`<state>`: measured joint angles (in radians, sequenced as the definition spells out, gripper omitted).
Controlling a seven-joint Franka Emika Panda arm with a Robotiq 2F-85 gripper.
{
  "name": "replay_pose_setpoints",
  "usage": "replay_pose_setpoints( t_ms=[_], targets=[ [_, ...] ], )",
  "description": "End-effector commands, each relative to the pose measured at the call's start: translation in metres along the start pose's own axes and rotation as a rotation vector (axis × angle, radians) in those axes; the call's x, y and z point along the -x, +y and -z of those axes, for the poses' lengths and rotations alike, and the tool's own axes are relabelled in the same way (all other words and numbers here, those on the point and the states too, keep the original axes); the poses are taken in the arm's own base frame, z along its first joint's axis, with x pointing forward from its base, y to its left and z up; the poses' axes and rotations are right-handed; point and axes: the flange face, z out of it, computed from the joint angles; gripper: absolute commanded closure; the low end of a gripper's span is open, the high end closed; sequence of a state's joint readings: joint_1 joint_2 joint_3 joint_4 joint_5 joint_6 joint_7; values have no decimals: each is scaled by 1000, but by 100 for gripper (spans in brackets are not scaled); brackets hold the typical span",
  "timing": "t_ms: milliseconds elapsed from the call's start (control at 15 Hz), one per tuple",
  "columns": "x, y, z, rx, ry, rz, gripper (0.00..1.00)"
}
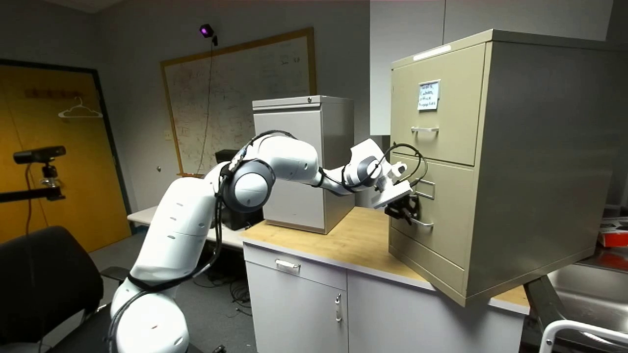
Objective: Open the bottom drawer of the file cabinet to the right
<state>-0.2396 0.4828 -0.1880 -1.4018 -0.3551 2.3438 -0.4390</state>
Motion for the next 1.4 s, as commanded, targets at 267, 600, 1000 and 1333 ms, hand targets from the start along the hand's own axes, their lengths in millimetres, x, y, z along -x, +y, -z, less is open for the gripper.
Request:
replay_pose_setpoints(
  t_ms=[267, 600, 1000, 1333],
  targets=[
    [-1, -40, -3, -181, -17, 103, 95],
    [1, -55, 0, -185, -5, 127, 95],
    [6, -64, 12, -186, 10, 136, 95],
    [17, -74, 22, -191, 22, 147, 95]
  ],
)
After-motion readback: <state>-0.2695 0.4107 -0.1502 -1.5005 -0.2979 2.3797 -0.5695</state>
